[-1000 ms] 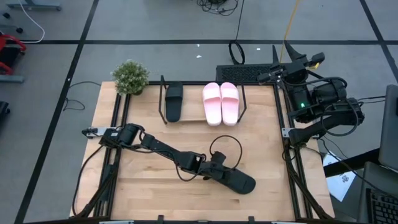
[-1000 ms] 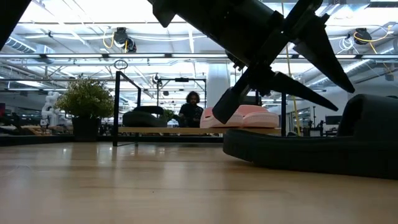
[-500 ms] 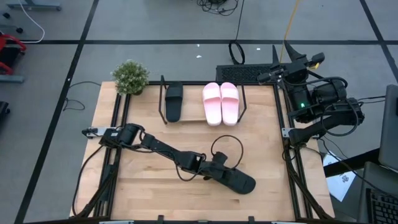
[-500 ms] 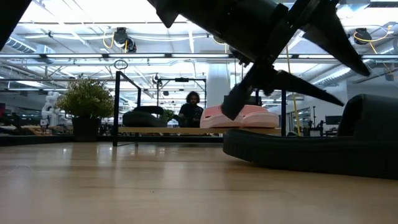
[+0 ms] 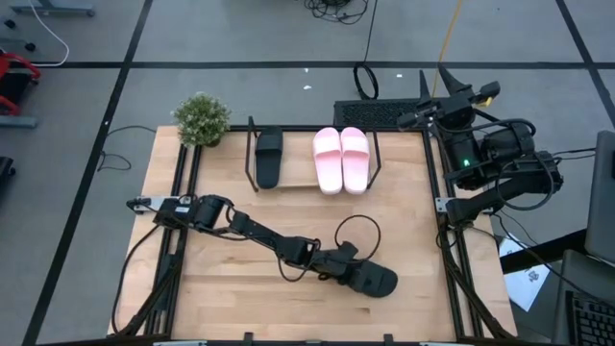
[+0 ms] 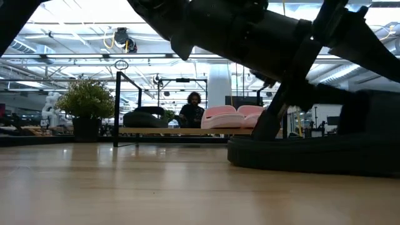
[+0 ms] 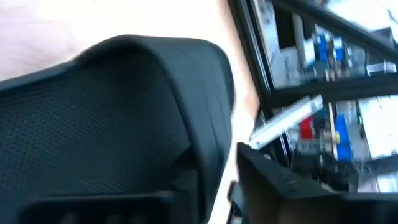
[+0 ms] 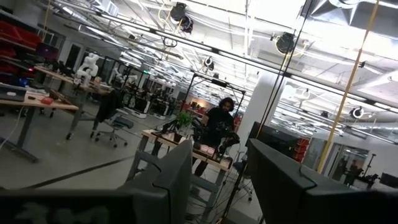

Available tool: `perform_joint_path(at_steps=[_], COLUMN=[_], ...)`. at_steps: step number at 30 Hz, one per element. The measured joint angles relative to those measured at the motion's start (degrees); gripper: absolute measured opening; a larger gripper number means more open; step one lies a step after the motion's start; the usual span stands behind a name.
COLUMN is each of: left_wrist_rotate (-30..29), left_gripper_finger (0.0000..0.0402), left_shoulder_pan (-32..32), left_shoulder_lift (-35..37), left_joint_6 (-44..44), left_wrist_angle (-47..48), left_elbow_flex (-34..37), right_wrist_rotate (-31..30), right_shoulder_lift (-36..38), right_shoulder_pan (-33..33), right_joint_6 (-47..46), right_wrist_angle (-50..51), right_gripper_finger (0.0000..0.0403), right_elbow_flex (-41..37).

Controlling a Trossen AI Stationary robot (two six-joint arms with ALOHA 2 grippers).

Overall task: Pick and place slides into the shelf
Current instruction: Put the black slide on the shelf

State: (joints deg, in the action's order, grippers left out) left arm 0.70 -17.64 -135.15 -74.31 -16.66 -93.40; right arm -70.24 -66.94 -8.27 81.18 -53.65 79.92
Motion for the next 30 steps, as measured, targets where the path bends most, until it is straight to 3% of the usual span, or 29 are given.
perform_joint_path(at_steps=[2, 4, 11, 16, 19, 23, 30], left_wrist_rotate=[1.59, 1.51, -1.90, -11.09, -20.55, -37.92, -70.90], left_gripper_finger=[0.0037, 0.0014, 0.0004, 0.0002, 0.0002, 0.0001, 0.0001], left_shoulder_pan=[0.23, 0.37, 1.13, 0.97, 0.65, -0.45, -3.11], left_shoulder_lift=[-0.04, -0.15, 0.29, 5.12, 9.82, 16.78, 24.84], left_joint_6=[2.83, 3.94, 1.73, 2.18, 2.98, 1.26, 1.31], left_wrist_angle=[-2.05, -3.71, -7.43, -2.66, 4.61, 14.94, 17.50], left_elbow_flex=[0.12, 0.14, 0.19, 0.19, 0.19, 0.19, 0.10], right_wrist_rotate=[-0.02, -0.06, -0.15, -0.17, -0.15, -0.02, 2.82], right_shoulder_lift=[0.00, -0.02, 0.00, 0.00, 0.03, 0.17, 0.37], right_shoulder_pan=[0.00, 0.00, 0.00, 0.00, 0.00, 0.00, 0.00], right_joint_6=[-0.06, -0.06, 0.79, 2.71, 3.77, 3.67, 0.40], right_wrist_angle=[0.42, 0.46, 0.46, 0.46, 0.40, 0.36, -0.41], right_gripper_finger=[0.0146, 0.0146, 0.0146, 0.0146, 0.0146, 0.0146, 0.0146], right_elbow_flex=[0.00, -0.02, 0.00, -0.01, -0.02, 0.00, 0.00])
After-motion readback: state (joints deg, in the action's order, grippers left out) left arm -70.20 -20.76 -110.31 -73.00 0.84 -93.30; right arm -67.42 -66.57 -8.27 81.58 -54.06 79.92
